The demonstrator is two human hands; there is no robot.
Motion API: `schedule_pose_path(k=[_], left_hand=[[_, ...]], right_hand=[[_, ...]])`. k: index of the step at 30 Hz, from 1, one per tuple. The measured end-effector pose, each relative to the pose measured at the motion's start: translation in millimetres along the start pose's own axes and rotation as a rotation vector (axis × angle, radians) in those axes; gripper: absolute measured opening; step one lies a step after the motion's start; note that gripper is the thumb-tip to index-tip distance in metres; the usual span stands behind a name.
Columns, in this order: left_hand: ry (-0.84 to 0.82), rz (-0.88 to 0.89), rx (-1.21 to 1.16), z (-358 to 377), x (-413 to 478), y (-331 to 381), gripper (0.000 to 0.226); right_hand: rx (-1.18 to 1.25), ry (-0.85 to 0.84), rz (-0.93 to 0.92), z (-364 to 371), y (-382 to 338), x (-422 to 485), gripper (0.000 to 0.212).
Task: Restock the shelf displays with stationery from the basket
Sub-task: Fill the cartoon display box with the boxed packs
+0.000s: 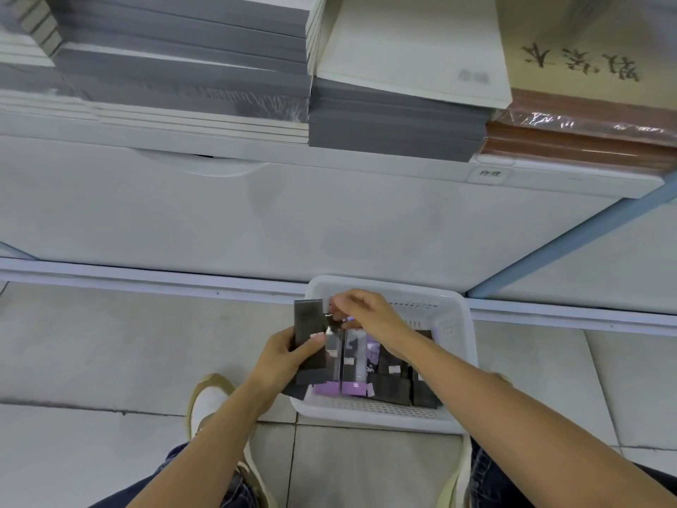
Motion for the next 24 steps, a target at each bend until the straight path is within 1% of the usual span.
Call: schedule_pose_path(k=[1,2,4,5,6,8,10,13,15,19,21,24], left_hand=[[0.038,-0.008,-0.021,-7,2,-3,0.036],[0.060,-0.019,-0.049,-14,4,-6,0.030],[0.064,-0.047,-0.141,-21,7,-10,0.022],[0.056,-0.056,-0.179,-23,7,-12,0.022],[0.048,-0.059,-0.199,-23,7,-12,0.024],[0.050,-0.053,-0.196,-22,6,-13,0.027],[0.093,-0.041,-0.181,-22,6,-14,0.028],[0.122,-0.033,-0.191,-22,6,-12,0.023],[0.128,-0.042,-0.209,-22,6,-12,0.019],[0.142,-0.035,-0.195,-21,7,-11,0.020],[0.151,-0.028,-0.198,-21,6,-11,0.021],[0.168,-0.014,-0.201,-21,3,-8,0.020]], right_hand=[[-0.054,0.069,0.030,-3,9,0,0.026],[-0.135,0.098,0.078,-4,19,-2,0.029],[-0.303,0.040,0.193,2,42,-7,0.039],[-0.342,-0.001,0.223,8,51,-8,0.045],[-0.354,-0.025,0.231,15,58,-9,0.050],[-0.367,0.001,0.211,28,66,-8,0.056],[-0.418,0.080,0.212,34,71,-5,0.055],[-0.509,0.143,0.220,36,76,-6,0.045],[-0.510,0.141,0.227,36,78,-5,0.040],[-0.456,0.072,0.226,36,73,-4,0.026],[-0.367,0.055,0.225,32,67,-4,0.022],[-0.126,0.088,0.199,17,49,-7,0.016]])
Point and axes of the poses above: each hand's wrist, its own x-axis towards the middle knuckle, its own z-axis out of the palm, y = z × x, the point moved 4 cm from there along x, towards the middle knuckle, and after that the axes turned 14 degrees about -z, right-handed, at the moved point
